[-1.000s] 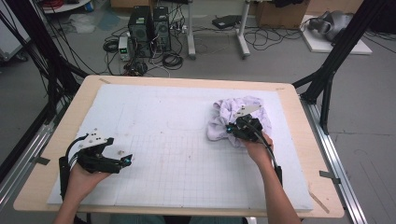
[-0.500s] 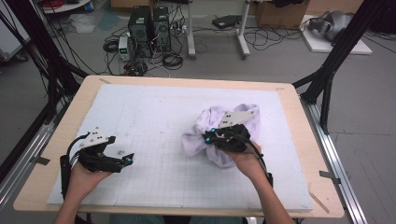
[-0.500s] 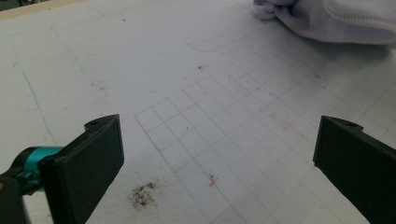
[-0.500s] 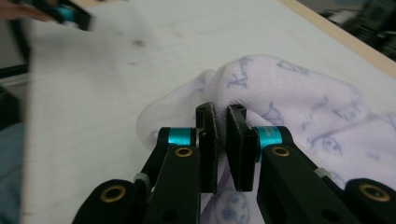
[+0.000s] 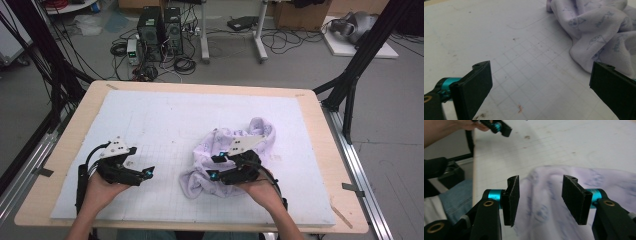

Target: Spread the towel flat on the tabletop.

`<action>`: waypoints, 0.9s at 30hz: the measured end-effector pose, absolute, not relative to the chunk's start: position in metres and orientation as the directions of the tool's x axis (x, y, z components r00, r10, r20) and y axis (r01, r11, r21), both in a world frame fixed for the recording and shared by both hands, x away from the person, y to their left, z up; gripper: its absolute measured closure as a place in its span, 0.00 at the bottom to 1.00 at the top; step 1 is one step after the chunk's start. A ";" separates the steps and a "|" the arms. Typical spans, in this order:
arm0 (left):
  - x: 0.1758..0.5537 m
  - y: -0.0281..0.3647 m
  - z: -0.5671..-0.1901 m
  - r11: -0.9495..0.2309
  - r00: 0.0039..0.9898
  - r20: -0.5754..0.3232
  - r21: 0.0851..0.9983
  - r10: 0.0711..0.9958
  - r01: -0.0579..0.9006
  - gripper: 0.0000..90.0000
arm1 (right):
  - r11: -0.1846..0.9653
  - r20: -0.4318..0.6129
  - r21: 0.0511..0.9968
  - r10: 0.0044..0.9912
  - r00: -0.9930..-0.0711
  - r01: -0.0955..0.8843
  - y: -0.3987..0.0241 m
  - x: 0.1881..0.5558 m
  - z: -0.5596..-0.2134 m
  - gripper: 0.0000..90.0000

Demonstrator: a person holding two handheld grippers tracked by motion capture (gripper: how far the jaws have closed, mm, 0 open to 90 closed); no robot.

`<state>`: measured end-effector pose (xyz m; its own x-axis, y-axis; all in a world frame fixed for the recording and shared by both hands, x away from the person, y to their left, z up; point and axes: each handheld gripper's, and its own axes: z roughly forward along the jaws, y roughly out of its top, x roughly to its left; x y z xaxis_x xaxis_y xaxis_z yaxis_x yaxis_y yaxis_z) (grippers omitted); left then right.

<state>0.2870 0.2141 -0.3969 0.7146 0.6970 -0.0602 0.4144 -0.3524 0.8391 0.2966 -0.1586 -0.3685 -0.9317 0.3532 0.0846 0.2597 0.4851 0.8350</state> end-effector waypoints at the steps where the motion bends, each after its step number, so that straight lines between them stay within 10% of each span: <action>1: 0.288 0.212 -0.397 -0.354 0.720 -0.062 0.840 0.691 0.412 0.08 | 0.486 0.071 0.835 0.372 -0.925 0.259 -0.165 0.298 -0.367 0.53; 16: 0.307 0.148 -0.407 -0.409 0.835 -0.108 0.833 0.539 0.372 0.30 | 0.571 0.022 0.696 0.590 -0.807 0.436 -0.221 0.316 -0.422 0.43; 27: 0.313 0.107 -0.435 -0.561 0.919 -0.075 0.772 0.388 0.299 0.93 | 0.595 0.009 0.695 0.553 -0.833 0.403 -0.211 0.317 -0.432 0.77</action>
<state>0.3127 0.1071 -0.4347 0.9187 0.3878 -0.0745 0.2993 -0.5607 0.7720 0.3169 -0.2106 -0.4315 -0.8330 0.5531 0.0088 0.4027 0.5953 0.6953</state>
